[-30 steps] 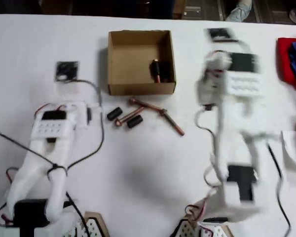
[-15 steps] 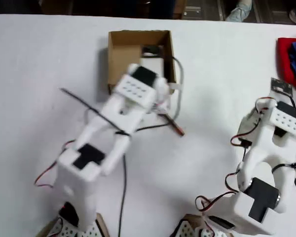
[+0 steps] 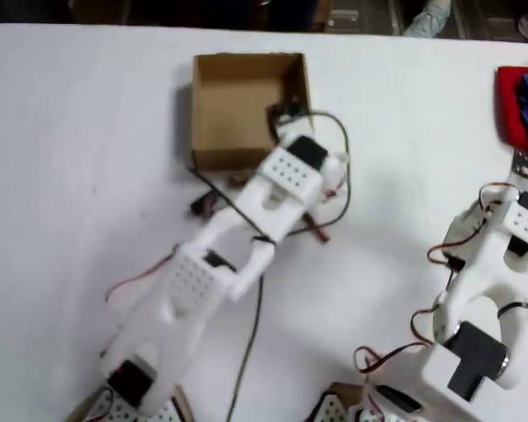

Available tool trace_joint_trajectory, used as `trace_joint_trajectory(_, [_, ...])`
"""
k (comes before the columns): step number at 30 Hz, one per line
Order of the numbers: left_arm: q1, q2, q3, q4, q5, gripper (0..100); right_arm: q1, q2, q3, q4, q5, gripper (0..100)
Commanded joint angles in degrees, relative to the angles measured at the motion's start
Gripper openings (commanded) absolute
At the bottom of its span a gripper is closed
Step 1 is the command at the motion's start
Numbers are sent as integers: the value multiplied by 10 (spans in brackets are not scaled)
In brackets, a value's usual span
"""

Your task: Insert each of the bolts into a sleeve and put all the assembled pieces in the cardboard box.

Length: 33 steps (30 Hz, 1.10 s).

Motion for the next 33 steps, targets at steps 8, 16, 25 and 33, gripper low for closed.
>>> trace_joint_trajectory(8, [0, 40, -185, 95, 21, 116, 8, -32, -3, -11, 4, 20])
trace_joint_trajectory(16, [-9, 41, -319, 207, -17, 117, 8, -32, -3, -11, 4, 20])
trace_joint_trajectory(25, [-47, 38, -214, 211, -12, 117, 8, -32, -4, -11, 4, 20])
trace_joint_trajectory(33, [-36, 37, -175, 211, -12, 117, 8, -33, -4, -15, 4, 20])
